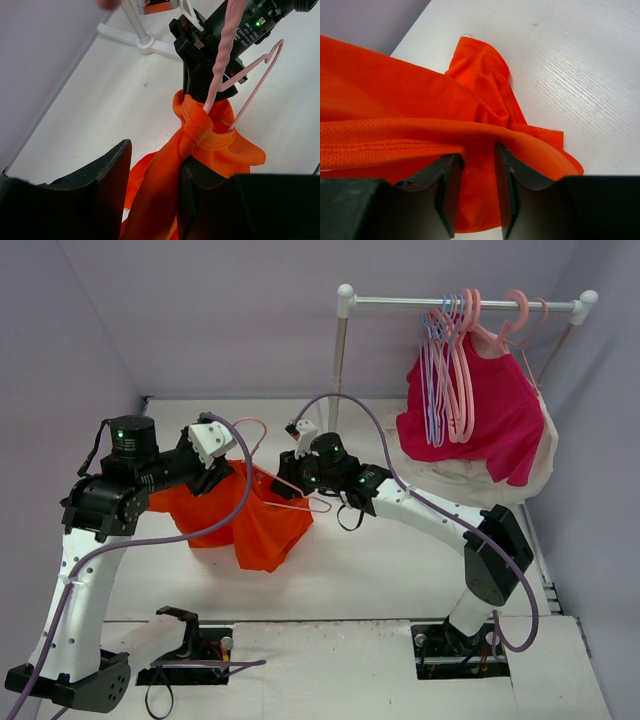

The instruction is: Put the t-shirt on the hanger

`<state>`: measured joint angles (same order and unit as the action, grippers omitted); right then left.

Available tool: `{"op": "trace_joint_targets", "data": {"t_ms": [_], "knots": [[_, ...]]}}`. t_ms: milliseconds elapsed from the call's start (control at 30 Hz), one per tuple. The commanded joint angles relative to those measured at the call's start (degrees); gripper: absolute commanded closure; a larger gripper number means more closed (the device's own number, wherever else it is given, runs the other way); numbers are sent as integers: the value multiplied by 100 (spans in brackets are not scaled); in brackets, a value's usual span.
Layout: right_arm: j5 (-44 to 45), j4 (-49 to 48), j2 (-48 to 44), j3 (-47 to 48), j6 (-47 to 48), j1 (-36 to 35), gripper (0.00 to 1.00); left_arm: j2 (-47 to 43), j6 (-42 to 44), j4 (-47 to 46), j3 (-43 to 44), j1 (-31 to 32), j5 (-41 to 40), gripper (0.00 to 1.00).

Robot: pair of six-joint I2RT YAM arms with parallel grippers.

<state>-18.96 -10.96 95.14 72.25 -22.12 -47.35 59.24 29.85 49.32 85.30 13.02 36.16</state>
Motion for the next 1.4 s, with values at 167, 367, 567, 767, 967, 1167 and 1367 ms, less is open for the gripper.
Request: {"op": "trace_joint_targets", "data": {"t_ms": [167, 367, 567, 767, 967, 1167, 1367], "knots": [[850, 16, -302, 70, 306, 112, 100, -230, 34, -521, 163, 8, -343, 100], [754, 191, -663, -228, 665, 666, 100, -590, -452, -1537, -374, -10, -1502, 100], [520, 475, -902, -387, 937, 1030, 100, -834, -885, -2563, -832, -1, -2287, 100], [491, 630, -918, -431, 1026, 1132, 100, -879, -1270, -3208, -1032, -1, -2771, 100], [435, 665, -807, -355, 1052, 1138, 100, -941, -1453, -3549, -1199, -1, -2580, 100], [481, 954, -805, 139, 1114, 1149, 100, -1013, -1024, -3286, -1370, -1, -2332, 100], [692, 1617, -856, 1113, 1489, 1141, 100, -960, -814, -3103, -1343, -1, -2339, 100]]}}
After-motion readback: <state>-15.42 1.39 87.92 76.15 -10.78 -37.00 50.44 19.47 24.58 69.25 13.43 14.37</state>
